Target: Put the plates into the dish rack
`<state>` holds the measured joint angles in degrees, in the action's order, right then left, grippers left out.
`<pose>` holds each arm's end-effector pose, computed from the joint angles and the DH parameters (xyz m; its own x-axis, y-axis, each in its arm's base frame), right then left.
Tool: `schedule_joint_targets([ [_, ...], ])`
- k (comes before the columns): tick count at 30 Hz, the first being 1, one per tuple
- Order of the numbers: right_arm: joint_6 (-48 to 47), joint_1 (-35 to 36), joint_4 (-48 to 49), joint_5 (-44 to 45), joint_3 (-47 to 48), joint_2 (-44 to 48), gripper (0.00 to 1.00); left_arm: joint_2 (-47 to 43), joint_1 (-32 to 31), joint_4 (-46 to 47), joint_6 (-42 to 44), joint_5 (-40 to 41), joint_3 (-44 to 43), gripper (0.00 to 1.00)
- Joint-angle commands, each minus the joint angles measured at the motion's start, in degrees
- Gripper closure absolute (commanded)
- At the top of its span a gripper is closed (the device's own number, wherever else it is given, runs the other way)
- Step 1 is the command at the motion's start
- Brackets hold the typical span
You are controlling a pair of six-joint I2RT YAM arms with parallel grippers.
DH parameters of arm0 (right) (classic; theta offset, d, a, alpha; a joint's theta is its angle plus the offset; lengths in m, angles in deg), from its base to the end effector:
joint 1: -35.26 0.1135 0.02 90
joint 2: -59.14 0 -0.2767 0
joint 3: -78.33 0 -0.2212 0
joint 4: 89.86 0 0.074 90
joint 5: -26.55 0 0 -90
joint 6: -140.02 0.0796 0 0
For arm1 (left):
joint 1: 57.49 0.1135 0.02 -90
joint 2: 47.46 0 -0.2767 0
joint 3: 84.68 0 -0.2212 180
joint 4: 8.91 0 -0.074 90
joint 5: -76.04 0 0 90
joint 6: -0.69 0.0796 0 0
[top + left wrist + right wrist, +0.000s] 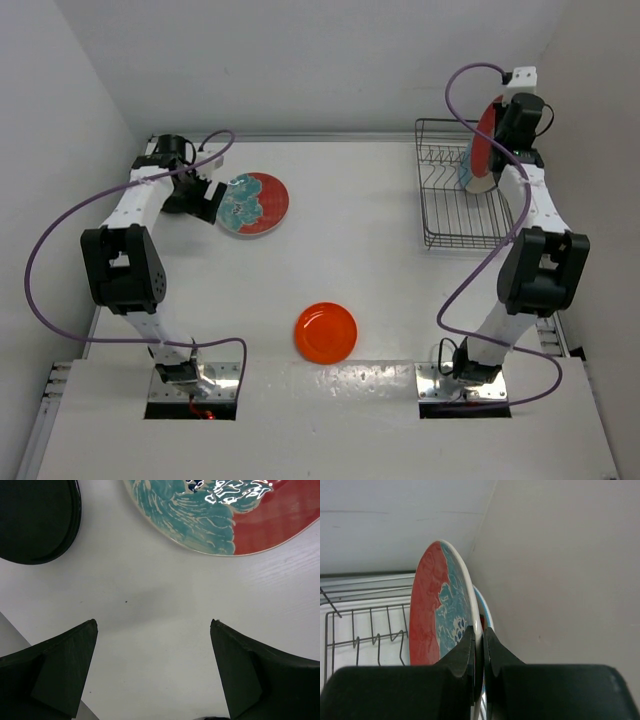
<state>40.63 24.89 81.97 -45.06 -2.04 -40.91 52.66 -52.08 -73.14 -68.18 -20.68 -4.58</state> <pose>0.4257 -0.1034 0.3620 -0.2229 -0.1166 -0.9678 0.4473 0.8699 -0.2078 0.3551 0.0243 0.2470 -0.8534 0.2788 -0.4404 0.2833 0.9573 0.0570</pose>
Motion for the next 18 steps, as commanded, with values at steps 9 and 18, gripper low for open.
schedule_joint_targets([
  [9,-1.77,0.17,16.16,-1.26,5.13,-3.22,1.00,0.87,0.48,-1.52,-0.12,2.50,-2.15,0.00],
  [18,-1.69,0.62,16.86,-2.65,4.18,-3.75,1.00,3.32,0.48,-2.05,-1.26,2.50,-3.73,0.00],
])
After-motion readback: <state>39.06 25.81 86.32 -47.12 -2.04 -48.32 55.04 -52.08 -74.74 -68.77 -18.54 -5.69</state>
